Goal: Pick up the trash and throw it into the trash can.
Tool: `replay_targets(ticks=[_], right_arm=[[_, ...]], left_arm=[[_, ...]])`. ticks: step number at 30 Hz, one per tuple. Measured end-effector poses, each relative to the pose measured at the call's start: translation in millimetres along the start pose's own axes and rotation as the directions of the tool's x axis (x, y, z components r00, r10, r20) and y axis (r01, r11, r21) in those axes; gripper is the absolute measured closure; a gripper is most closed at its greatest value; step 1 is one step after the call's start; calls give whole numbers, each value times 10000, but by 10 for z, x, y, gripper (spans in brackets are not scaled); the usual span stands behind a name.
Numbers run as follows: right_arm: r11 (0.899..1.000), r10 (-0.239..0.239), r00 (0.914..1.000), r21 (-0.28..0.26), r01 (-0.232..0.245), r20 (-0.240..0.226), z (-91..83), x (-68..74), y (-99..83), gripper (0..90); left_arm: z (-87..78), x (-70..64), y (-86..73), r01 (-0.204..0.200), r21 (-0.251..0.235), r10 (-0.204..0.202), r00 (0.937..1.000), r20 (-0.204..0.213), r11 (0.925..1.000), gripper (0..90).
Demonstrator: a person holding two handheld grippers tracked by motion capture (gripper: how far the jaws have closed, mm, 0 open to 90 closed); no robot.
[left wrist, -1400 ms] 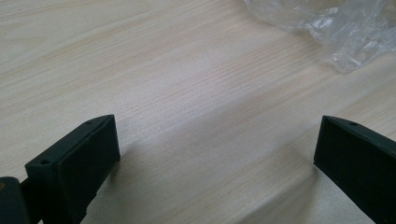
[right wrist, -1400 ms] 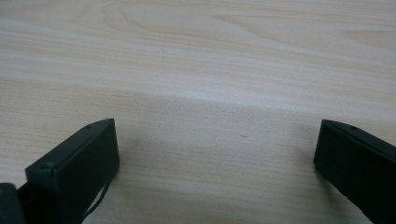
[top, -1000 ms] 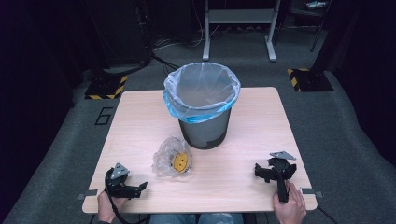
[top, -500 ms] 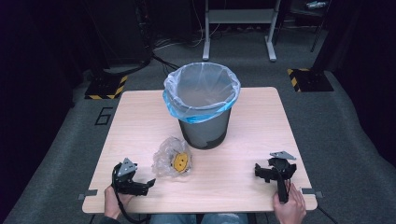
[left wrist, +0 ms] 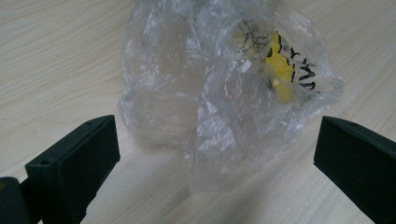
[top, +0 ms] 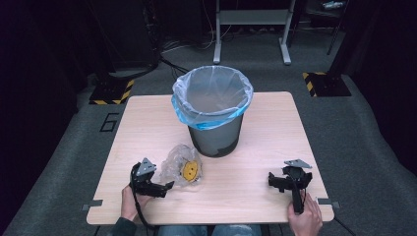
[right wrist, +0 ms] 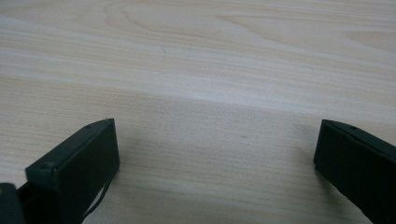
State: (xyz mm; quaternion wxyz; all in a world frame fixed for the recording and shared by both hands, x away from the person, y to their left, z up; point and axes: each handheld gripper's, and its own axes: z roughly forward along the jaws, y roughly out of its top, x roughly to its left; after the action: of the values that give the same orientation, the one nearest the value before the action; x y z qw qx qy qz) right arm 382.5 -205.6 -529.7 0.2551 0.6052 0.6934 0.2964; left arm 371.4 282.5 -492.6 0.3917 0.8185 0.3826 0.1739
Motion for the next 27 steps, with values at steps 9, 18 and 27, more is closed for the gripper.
replay_targets(ticks=[9,18,27], right_arm=[[10000,-15,10000,0,15,-13,1,-2,1,0],[10000,-19,10000,0,19,-21,0,-2,1,0],[10000,-35,10000,4,35,-37,-1,-5,0,0]], left_arm=[[157,2,106,-27,208,26,10000,75,9998,0],[283,-12,188,-37,284,33,9999,146,9996,0],[380,8,202,35,413,-33,10000,-33,9991,140]])
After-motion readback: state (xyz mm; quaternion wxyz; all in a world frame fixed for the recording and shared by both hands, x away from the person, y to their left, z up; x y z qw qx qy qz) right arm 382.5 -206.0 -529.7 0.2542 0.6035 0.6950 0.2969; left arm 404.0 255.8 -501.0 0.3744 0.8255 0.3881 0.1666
